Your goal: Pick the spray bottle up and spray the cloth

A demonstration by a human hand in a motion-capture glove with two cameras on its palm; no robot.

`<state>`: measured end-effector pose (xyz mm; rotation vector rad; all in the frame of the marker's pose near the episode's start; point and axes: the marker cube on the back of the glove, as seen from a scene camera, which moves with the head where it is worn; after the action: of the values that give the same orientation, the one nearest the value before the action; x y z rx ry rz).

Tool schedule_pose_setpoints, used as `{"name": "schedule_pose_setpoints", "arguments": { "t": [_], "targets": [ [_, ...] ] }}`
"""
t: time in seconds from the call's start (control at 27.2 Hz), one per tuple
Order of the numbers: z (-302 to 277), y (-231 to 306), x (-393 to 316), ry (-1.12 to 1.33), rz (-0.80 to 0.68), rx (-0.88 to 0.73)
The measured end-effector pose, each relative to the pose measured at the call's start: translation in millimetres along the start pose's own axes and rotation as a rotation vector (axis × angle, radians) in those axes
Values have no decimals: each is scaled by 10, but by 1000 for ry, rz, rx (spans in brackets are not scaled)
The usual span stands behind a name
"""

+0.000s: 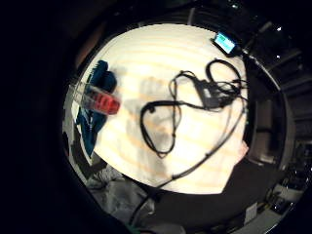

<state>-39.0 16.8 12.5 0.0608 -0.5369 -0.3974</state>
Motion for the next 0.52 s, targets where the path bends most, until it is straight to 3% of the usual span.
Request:
{"name": "schedule_pose_setpoints", "arguments": {
  "t": [0.52],
  "targets": [
    [350, -375, -163, -480, -151, -32]
  ]
}}
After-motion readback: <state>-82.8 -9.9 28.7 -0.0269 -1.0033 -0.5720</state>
